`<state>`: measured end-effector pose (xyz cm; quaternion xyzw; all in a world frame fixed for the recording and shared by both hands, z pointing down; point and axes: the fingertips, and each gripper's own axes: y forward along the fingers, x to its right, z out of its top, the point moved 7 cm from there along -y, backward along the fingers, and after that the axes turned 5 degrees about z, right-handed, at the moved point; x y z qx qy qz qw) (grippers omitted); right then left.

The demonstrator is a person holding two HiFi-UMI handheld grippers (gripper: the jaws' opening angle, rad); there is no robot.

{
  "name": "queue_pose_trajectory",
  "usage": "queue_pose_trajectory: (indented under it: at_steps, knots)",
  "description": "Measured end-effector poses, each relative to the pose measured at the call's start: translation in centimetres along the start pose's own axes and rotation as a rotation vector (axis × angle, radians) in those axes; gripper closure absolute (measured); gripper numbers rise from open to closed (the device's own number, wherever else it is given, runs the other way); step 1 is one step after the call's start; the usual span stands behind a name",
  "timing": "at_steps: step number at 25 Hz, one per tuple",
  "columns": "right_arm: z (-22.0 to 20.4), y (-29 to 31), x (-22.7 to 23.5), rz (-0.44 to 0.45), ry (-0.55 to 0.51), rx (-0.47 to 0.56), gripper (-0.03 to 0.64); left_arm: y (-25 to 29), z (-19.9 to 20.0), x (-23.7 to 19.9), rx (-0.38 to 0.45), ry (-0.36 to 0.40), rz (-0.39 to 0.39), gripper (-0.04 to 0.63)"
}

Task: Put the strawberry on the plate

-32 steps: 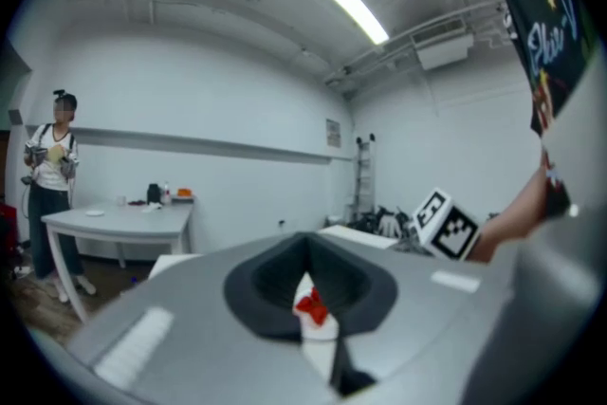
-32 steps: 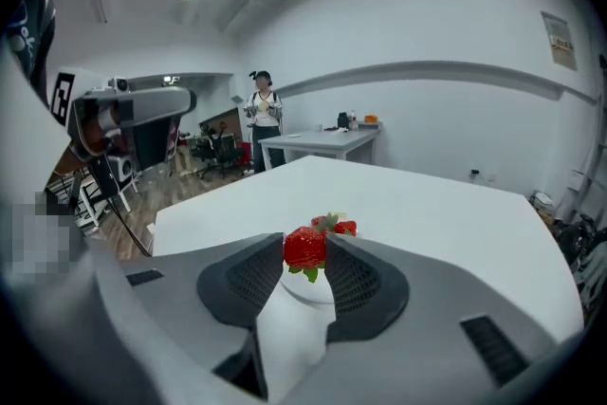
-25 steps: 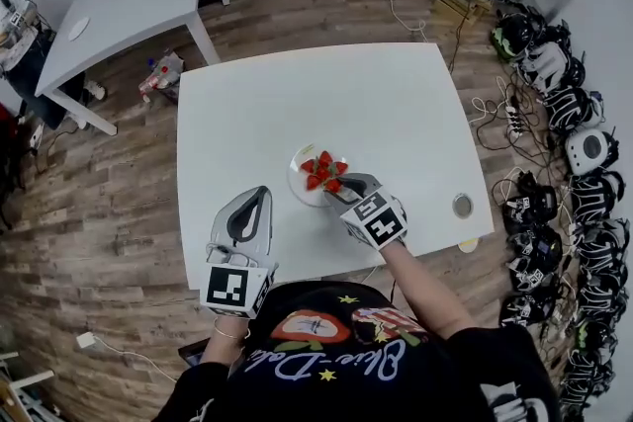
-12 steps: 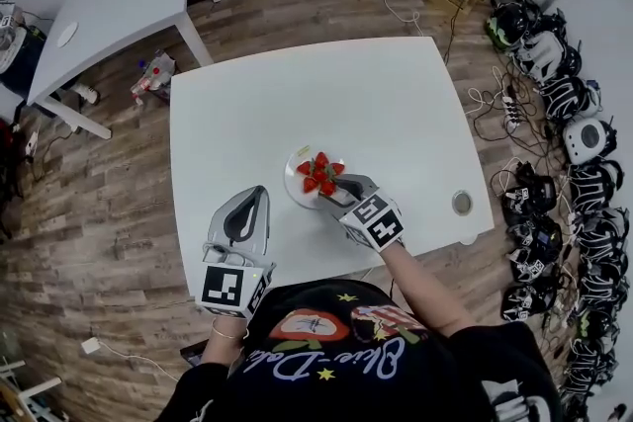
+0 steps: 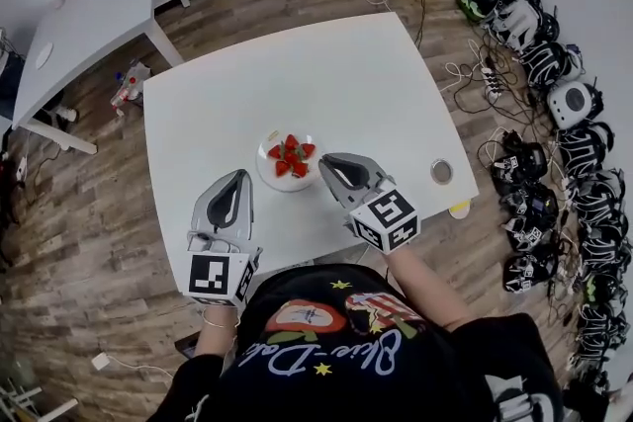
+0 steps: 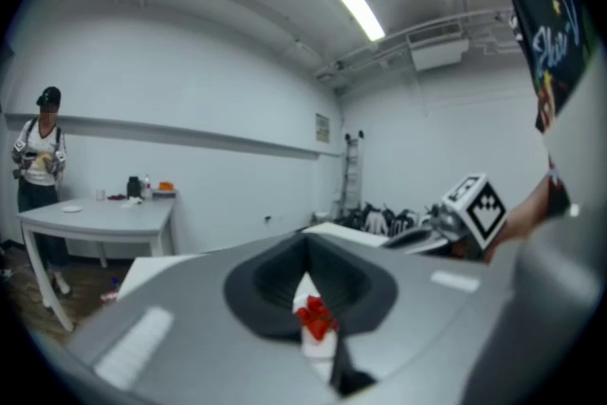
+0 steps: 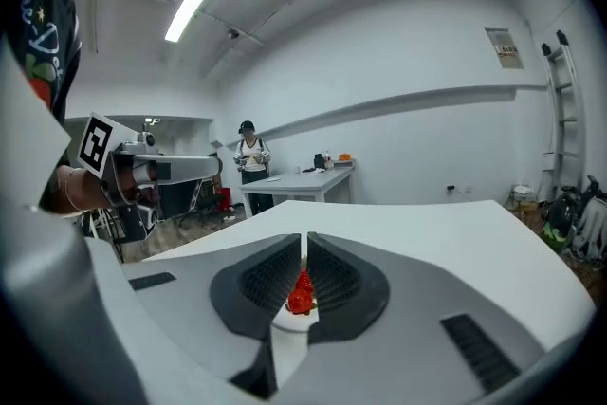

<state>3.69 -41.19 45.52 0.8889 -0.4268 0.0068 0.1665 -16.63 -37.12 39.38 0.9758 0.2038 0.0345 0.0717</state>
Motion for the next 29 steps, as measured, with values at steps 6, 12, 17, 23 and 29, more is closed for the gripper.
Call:
queue_pose_trajectory:
  at_steps: [6, 12, 17, 23, 29]
  knots:
    - [0.5, -2.2, -1.9, 0.023, 0.0, 0.028, 0.6, -0.8, -0.6, 1.7, -0.008, -0.006, -0.018, 0.598]
    - [1.1, -3.6, -2.6, 0.023, 0.005, 0.066, 0.6, -0.7, -0.4, 2.9, 0.0, 0.0, -0.035, 0.598]
    - [1.6, -4.3, -2.5, 0.022, 0.002, 0.083, 0.6, -0.5, -0.1, 3.5, 0.006, 0.005, -0.045, 0.598]
    - [1.7, -4.6, -2.5, 0.032, -0.004, 0.088, 0.6, -0.9, -0.4, 4.0, 0.001, 0.003, -0.034, 0.598]
    - [1.6, -4.3, -3.0, 0.033, -0.008, 0.085, 0.6, -1.5, -0.5, 3.5, -0.004, 0.006, -0.027, 0.598]
